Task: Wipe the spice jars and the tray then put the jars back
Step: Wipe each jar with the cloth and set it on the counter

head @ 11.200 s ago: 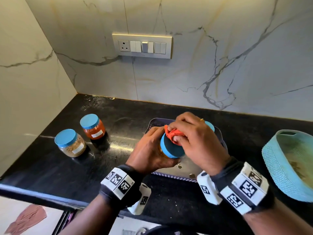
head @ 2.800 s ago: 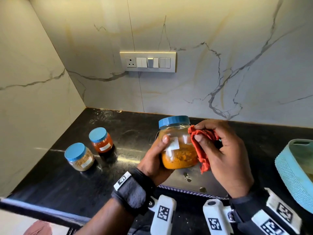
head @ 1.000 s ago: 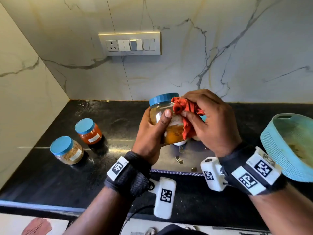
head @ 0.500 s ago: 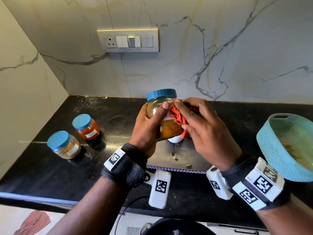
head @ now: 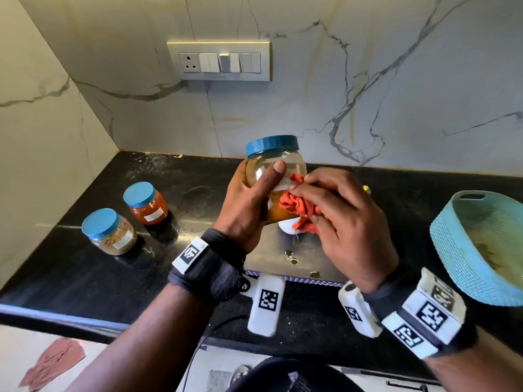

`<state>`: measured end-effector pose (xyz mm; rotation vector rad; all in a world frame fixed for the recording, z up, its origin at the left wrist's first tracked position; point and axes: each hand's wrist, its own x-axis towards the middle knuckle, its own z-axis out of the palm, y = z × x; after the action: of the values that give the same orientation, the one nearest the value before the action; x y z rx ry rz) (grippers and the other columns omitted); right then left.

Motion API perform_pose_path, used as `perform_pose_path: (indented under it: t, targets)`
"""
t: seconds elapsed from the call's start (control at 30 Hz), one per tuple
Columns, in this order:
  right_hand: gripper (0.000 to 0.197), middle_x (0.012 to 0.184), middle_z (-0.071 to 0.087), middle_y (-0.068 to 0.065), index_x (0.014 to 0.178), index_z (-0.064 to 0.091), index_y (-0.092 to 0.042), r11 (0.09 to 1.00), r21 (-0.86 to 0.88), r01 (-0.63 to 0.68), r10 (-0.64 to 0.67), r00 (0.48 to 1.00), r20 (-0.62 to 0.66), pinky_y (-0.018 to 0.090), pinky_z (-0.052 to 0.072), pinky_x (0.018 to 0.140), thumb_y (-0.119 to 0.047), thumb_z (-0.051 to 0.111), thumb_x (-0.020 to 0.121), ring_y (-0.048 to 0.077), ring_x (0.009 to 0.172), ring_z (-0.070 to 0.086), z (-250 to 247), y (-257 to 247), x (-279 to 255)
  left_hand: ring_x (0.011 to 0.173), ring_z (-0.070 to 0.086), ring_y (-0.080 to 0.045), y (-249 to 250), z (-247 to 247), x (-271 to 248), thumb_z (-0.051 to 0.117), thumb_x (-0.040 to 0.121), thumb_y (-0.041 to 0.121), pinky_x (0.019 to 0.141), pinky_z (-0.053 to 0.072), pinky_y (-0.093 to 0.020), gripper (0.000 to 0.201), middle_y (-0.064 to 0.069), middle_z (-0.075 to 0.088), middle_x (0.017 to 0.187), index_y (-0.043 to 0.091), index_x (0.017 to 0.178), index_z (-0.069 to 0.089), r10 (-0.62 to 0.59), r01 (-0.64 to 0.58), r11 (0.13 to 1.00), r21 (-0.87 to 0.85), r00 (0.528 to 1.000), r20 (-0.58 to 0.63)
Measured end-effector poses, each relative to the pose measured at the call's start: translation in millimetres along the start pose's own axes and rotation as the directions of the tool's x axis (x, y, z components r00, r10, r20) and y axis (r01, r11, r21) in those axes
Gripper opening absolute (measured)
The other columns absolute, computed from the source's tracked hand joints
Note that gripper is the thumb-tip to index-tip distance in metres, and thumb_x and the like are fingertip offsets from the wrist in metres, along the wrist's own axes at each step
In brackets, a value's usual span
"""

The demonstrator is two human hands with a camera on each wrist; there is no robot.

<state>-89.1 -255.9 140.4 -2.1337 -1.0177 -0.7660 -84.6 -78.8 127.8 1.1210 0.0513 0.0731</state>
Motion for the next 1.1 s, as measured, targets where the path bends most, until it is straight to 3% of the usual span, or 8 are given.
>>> perform_pose_path:
  t: [0.07,0.17,0.37,0.5,0.6,0.77,0.9,1.1]
  targets:
    - [0.034,0.118,0.064,0.01,0.118,0.071,-0.007,0.996,0.017,-0.087,0.088,0.995,-0.052,0.018,0.045,0.101,0.001,0.062,0.086,0.02,0.112,0.061,-3,14,18,0.115,0.066,-0.045,-3,6,-2,0.079,0.081,0.038,0.089,0.055,-0.067,0.076,-0.03,0.061,0.133,0.003,0.14,0.048,-0.007,0.007,1.0,-0.001,1.0,0.013]
    - [0.033,0.116,0.066,0.01,0.117,0.071,-0.007,0.991,0.01,-0.131,0.131,0.986,-0.103,0.011,0.04,0.1,0.004,0.067,0.086,0.019,0.109,0.062,-9,24,38,0.108,0.067,-0.037,-3,12,-3,0.078,0.08,0.036,0.087,0.057,-0.06,0.075,-0.03,0.063,0.127,0.0,0.138,0.048,0.008,-0.007,1.0,-0.029,1.0,0.013]
    - [0.026,0.115,0.066,0.012,0.115,0.074,-0.007,0.995,0.008,0.095,-0.095,0.995,-0.005,0.032,0.052,0.098,-0.009,0.052,0.101,0.027,0.105,0.065,0,0,5,0.099,0.068,-0.035,4,-1,2,0.078,0.081,0.037,0.075,0.059,-0.046,0.081,-0.024,0.064,0.118,-0.002,0.143,0.044,0.008,-0.009,0.998,-0.065,1.0,-0.015]
    - [0.034,0.114,0.065,0.011,0.117,0.072,-0.007,0.994,0.05,-0.094,0.098,0.991,-0.093,0.012,0.042,0.098,0.003,0.067,0.086,0.019,0.107,0.061,0,22,37,0.104,0.064,-0.038,2,2,2,0.086,0.079,0.038,0.086,0.055,-0.051,0.086,-0.033,0.06,0.121,-0.012,0.136,0.045,0.064,-0.061,0.996,-0.06,0.996,0.055]
    - [0.033,0.114,0.065,0.012,0.117,0.071,-0.006,0.992,0.062,-0.108,0.116,0.983,-0.142,0.014,0.044,0.098,0.003,0.067,0.086,0.021,0.106,0.062,5,17,47,0.106,0.064,-0.037,13,-1,5,0.08,0.082,0.032,0.087,0.055,-0.049,0.075,-0.031,0.061,0.124,-0.009,0.136,0.047,0.098,-0.095,0.992,-0.087,0.995,0.036]
    - [0.025,0.112,0.068,0.013,0.11,0.077,-0.006,0.994,0.025,0.109,-0.108,0.994,-0.036,0.027,0.053,0.094,-0.001,0.066,0.088,0.026,0.102,0.067,22,-12,17,0.097,0.062,-0.036,29,-22,7,0.087,0.075,0.042,0.077,0.059,-0.044,0.096,-0.027,0.055,0.114,-0.006,0.144,0.04,0.127,-0.129,0.984,-0.124,0.992,-0.021]
    - [0.029,0.112,0.067,0.012,0.112,0.074,-0.007,0.987,0.161,-0.015,0.035,0.992,-0.122,0.031,0.053,0.096,0.003,0.068,0.085,0.02,0.107,0.064,25,7,57,0.112,0.058,-0.044,24,-21,-1,0.086,0.077,0.045,0.089,0.054,-0.055,0.096,-0.043,0.052,0.128,-0.006,0.144,0.041,0.115,-0.111,0.986,-0.122,0.993,0.029]
    - [0.032,0.114,0.067,0.011,0.114,0.074,-0.006,0.987,0.163,-0.002,0.012,0.998,-0.06,0.023,0.051,0.098,0.001,0.067,0.083,0.022,0.106,0.064,32,-7,55,0.109,0.061,-0.039,31,-33,-3,0.087,0.072,0.05,0.088,0.056,-0.052,0.103,-0.03,0.055,0.129,-0.005,0.146,0.042,0.089,-0.092,0.978,-0.189,0.996,-0.025]
